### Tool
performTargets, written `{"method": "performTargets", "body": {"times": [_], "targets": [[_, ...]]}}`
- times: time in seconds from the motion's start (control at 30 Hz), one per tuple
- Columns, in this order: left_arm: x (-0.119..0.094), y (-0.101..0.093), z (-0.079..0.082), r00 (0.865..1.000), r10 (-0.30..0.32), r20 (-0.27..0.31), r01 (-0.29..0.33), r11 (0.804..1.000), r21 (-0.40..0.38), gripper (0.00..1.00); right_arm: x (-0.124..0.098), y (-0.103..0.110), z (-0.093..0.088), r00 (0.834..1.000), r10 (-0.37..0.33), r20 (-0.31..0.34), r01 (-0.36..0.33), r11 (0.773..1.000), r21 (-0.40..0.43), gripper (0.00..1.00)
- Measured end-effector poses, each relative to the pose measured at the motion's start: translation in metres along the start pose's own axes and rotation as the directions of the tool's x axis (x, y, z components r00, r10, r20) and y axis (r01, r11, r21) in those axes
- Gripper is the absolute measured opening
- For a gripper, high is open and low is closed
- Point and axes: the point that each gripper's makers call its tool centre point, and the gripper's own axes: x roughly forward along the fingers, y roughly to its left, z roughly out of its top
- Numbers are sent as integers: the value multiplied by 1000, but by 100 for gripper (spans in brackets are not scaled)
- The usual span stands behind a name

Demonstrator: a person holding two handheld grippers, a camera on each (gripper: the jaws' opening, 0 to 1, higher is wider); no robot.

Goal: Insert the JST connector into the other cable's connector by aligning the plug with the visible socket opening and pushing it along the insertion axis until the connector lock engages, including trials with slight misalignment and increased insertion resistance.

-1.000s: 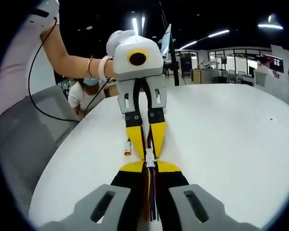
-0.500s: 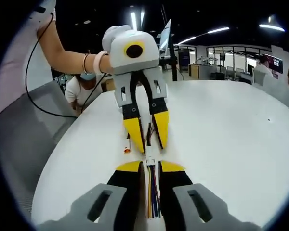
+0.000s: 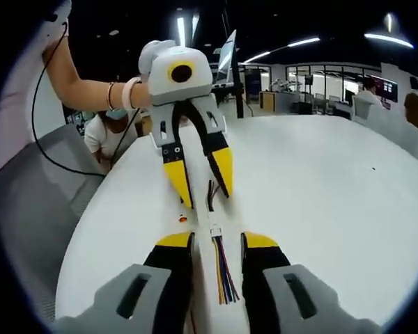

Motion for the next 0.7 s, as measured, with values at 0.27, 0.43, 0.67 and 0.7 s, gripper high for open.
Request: {"method": "performTargets", "body": {"times": [0.27, 0.43, 0.67, 0.7], "targets": [[-13, 1, 11, 997, 67, 36, -66, 998, -22, 23, -11, 4, 11, 999, -30, 26, 30, 1000, -1, 26], [-20, -6, 20, 993, 89, 73, -87, 996, -32, 24, -22, 8, 21, 997, -44, 64, 44, 999, 7, 27], [-29, -16, 27, 989, 112, 92, -109, 993, -34, 24, -37, 17, 32, 993, -64, 96, 65, 998, 2, 27], [-31, -17, 28, 989, 116, 94, -113, 993, -35, 24, -38, 19, 33, 993, -67, 99, 67, 998, 0, 27]]}}
